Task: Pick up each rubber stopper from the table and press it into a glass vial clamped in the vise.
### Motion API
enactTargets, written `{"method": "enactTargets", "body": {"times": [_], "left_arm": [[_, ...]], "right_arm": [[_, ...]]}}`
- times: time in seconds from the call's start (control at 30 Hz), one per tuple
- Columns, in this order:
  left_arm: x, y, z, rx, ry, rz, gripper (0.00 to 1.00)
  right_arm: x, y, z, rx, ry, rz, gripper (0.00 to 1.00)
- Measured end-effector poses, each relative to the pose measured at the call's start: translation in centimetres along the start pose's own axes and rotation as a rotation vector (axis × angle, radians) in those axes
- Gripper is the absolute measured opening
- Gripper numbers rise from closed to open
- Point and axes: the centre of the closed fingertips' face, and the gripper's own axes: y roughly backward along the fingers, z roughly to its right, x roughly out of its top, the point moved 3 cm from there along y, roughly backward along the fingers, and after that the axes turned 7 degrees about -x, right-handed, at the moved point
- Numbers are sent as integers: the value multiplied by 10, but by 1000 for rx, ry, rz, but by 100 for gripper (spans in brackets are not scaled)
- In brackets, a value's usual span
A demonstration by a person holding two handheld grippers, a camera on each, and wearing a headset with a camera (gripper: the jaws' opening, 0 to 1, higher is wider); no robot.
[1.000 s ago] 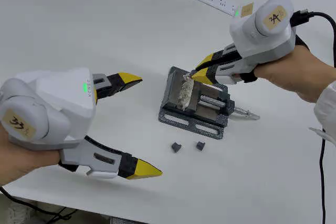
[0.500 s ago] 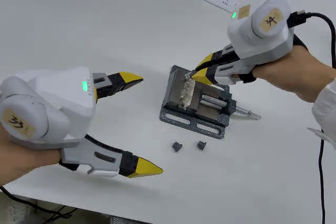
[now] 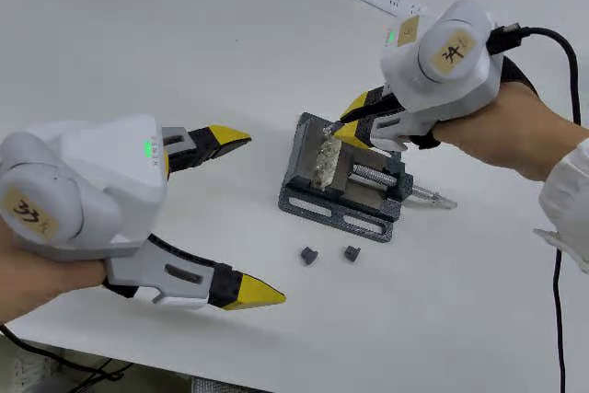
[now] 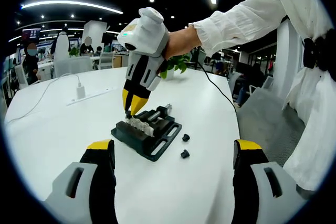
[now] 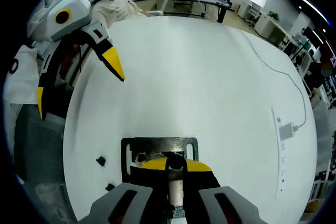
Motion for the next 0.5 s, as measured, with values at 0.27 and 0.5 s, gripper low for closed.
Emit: {"method": "enactTargets", "body": {"times": [0.27,0.5], "left_arm": [[1,-1,0,1,2,5,93],[1,0,-1,4,4,5,92]], "right_arm": [[0,-1,0,-24,76,-21,3],[0,-5,0,-33,101,-51,3]]}}
